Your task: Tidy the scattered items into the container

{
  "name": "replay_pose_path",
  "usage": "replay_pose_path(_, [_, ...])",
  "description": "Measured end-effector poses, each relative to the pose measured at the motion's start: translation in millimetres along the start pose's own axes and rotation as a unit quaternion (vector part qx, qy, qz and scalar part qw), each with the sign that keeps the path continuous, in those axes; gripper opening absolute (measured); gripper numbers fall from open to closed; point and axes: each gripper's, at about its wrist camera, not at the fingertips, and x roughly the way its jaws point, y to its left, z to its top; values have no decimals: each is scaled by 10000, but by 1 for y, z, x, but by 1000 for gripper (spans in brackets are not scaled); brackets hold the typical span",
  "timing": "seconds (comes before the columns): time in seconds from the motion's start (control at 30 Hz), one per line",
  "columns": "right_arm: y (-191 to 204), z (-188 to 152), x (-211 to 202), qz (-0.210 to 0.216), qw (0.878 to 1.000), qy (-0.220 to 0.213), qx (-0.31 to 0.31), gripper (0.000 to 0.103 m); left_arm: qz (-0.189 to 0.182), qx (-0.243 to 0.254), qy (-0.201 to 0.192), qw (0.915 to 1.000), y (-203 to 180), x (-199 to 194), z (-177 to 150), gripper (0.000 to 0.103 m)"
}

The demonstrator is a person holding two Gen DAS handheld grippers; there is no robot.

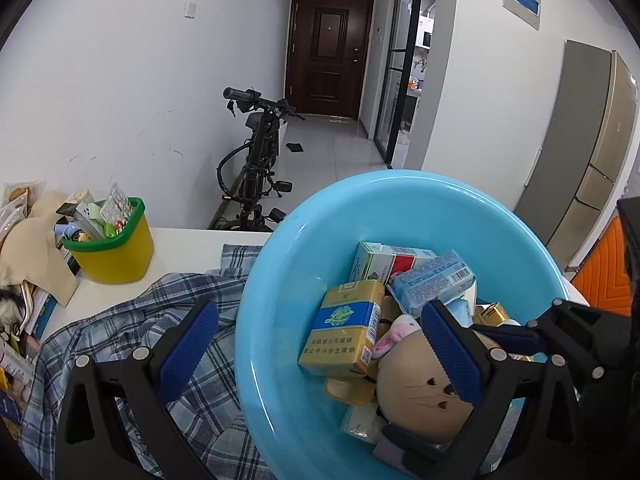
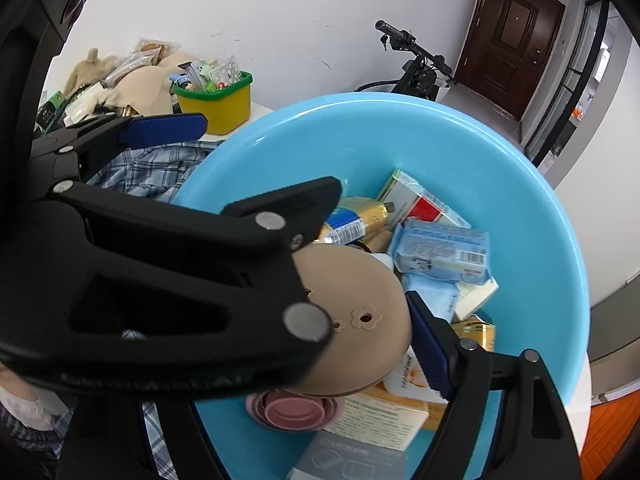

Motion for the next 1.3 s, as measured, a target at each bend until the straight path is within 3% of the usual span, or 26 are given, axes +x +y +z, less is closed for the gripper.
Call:
replay_pose_path(0.27, [-6, -2, 1, -48, 9999, -94, 120, 88, -4, 62, 54, 10000, -3, 3, -2, 103])
replay_pose_path(0.33, [-8, -3, -3, -67, 9997, -168, 158, 99, -2, 63, 54, 10000, -3, 3, -2, 103])
replay_pose_path(0.37, [-10, -4, -5, -81, 9996, -225, 175, 100, -5, 67, 56, 10000, -3, 3, -2, 103])
replay_pose_path(0.93, [-39, -32, -26, -256, 9976, -355, 543, 101, 105, 248, -19, 9996, -16, 1, -6, 103])
replay_pose_path(1.3, [-66, -59, -53, -587, 9864, -875, 1263, 101, -18, 322, -131, 9994, -27, -8, -7, 103])
